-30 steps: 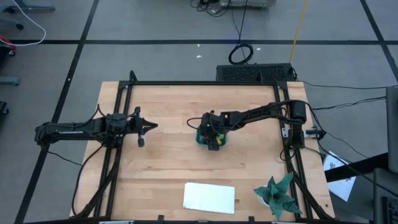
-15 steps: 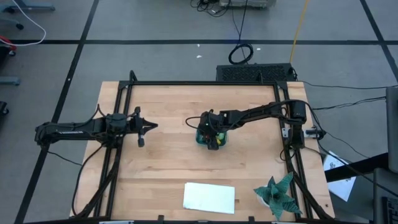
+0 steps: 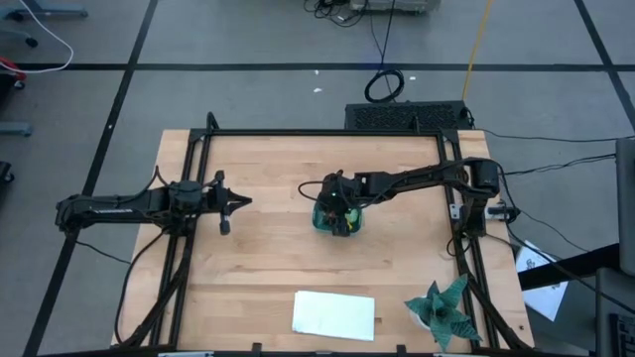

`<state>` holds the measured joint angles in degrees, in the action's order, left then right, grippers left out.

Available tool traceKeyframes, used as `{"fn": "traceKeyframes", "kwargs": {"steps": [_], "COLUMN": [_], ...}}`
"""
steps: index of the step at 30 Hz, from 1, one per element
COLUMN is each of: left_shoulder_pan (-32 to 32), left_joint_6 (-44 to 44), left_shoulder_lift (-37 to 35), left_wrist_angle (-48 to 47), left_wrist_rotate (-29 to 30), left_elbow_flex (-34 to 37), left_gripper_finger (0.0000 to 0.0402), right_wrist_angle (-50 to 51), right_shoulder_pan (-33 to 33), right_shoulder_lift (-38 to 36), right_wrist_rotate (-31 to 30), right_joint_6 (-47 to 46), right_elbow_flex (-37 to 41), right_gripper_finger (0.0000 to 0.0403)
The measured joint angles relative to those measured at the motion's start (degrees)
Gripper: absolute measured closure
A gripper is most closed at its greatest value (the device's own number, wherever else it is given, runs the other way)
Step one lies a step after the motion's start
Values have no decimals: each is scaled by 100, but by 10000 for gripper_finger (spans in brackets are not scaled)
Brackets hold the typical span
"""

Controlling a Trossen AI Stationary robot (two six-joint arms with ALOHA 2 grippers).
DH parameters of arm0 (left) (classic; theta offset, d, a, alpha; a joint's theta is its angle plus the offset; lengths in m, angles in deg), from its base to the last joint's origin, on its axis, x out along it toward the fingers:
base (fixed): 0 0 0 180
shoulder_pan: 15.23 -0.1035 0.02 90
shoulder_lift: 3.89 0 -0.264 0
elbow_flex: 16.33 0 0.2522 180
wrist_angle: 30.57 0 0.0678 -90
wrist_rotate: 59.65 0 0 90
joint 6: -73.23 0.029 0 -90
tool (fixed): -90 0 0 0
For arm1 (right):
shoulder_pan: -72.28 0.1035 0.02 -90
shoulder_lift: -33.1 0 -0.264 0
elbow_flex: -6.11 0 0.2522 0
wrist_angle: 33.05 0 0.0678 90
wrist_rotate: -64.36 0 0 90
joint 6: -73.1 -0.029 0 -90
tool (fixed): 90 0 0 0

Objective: Pick and placing Produce into tupperware
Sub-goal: Adjust the blue bin

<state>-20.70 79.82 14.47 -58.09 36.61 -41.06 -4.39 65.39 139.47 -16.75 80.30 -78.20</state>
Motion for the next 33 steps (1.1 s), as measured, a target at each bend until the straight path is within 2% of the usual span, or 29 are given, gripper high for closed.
{"fn": "traceKeyframes", "kwargs": {"steps": [5,16,26,29,33], "left_shoulder_pan": [0,0,0,0,0], "left_joint_6": [-1,-28,-39,-72,-72], "left_shoulder_lift": [-1,1,0,-2,1], "left_wrist_angle": [0,0,35,44,64], "left_wrist_rotate": [-1,-2,4,8,28], "left_elbow_flex": [-1,-1,0,0,1], "left_gripper_finger": [376,376,376,376,376], "right_wrist_angle": [38,-5,8,2,6], "right_shoulder_pan": [0,0,0,15,74], "right_shoulder_lift": [-2,-2,-71,-297,-697], "right_wrist_rotate": [-1,-1,-10,-18,-323], "right_joint_6": [-35,278,426,531,547], "right_elbow_flex": [0,0,0,0,0], "right_gripper_finger": [195,388,401,402,402]}}
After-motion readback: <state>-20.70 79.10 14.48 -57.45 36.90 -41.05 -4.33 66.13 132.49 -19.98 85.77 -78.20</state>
